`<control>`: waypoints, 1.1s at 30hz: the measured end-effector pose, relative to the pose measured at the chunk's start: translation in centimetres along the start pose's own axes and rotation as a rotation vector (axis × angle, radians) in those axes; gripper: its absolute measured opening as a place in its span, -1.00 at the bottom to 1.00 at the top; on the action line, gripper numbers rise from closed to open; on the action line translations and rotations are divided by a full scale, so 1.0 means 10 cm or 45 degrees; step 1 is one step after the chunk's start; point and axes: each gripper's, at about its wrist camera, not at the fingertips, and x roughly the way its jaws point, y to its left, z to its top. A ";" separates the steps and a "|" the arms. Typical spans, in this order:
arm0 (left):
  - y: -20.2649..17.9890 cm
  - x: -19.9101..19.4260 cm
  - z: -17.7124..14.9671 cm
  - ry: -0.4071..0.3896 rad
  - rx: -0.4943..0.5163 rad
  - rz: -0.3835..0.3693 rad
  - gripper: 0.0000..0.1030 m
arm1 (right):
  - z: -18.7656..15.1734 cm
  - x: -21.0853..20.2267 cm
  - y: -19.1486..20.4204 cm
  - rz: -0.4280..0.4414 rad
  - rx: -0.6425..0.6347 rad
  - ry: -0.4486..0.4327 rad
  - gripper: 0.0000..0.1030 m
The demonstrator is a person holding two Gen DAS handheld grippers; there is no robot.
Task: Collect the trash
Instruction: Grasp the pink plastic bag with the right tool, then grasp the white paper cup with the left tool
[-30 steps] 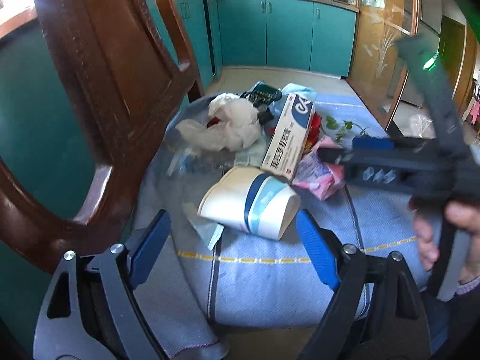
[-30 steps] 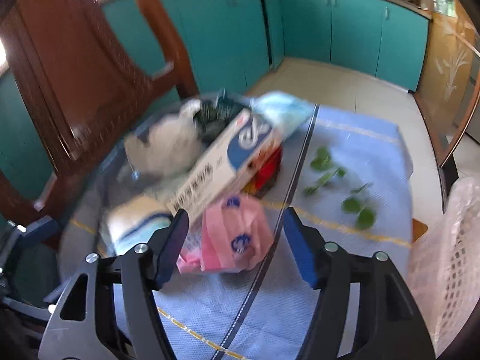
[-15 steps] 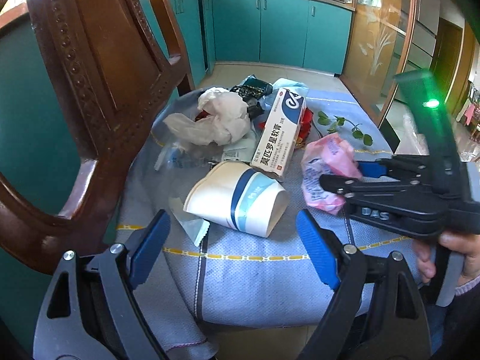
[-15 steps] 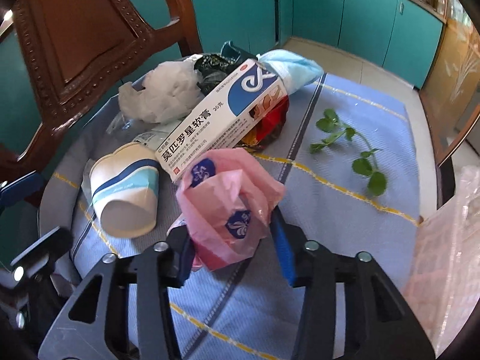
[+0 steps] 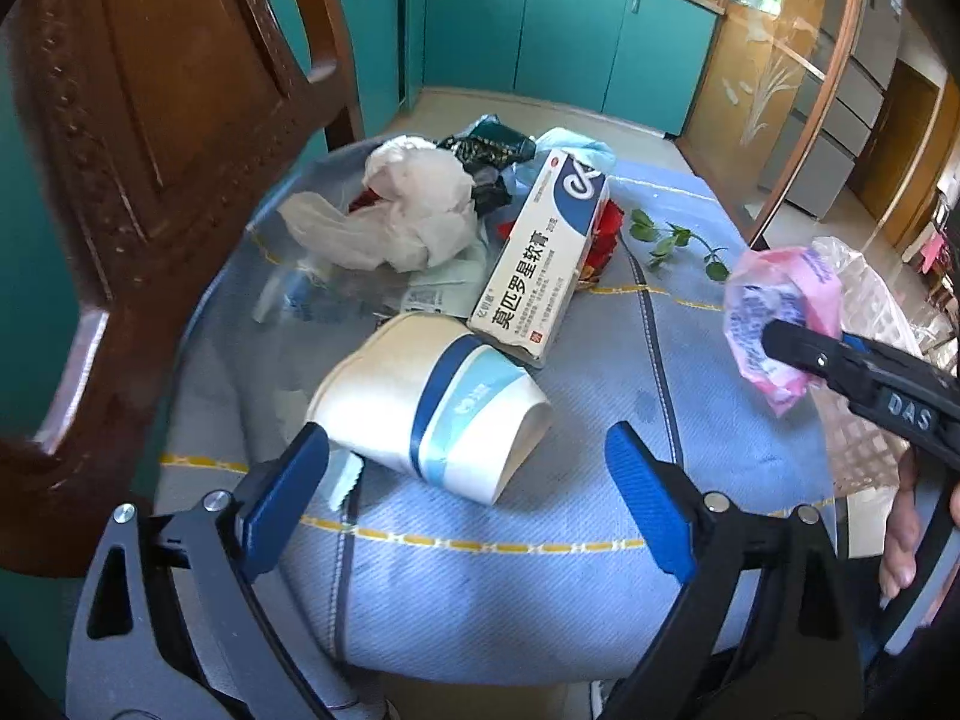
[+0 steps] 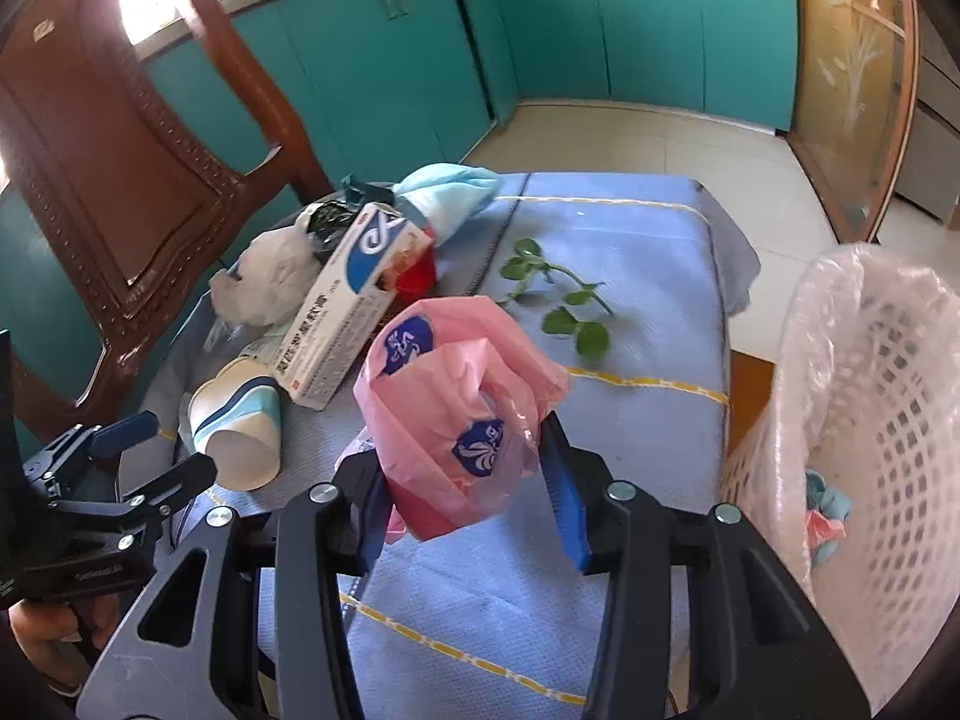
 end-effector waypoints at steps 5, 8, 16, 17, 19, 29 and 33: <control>-0.04 0.21 0.05 0.038 -0.010 0.112 0.84 | -0.03 0.06 0.03 -0.027 -0.026 0.022 -0.12; -0.04 0.33 0.06 0.065 -0.023 0.144 0.84 | -0.03 0.09 0.05 -0.026 -0.039 0.028 -0.11; -0.02 0.45 0.04 0.073 -0.044 0.150 0.85 | -0.06 0.16 0.12 -0.043 -0.070 0.052 -0.11; -0.01 0.45 0.03 0.069 -0.044 0.143 0.82 | -0.06 0.16 0.12 -0.044 -0.071 0.053 -0.11; 0.01 0.42 0.00 0.061 -0.047 0.133 0.73 | -0.06 0.16 0.12 -0.045 -0.071 0.055 -0.10; 0.12 0.26 -0.10 0.092 -0.081 0.061 0.25 | -0.08 0.21 0.13 -0.052 -0.077 0.076 -0.10; 0.16 0.09 -0.09 0.054 -0.101 0.061 0.67 | -0.10 0.24 0.13 -0.056 -0.077 0.084 -0.09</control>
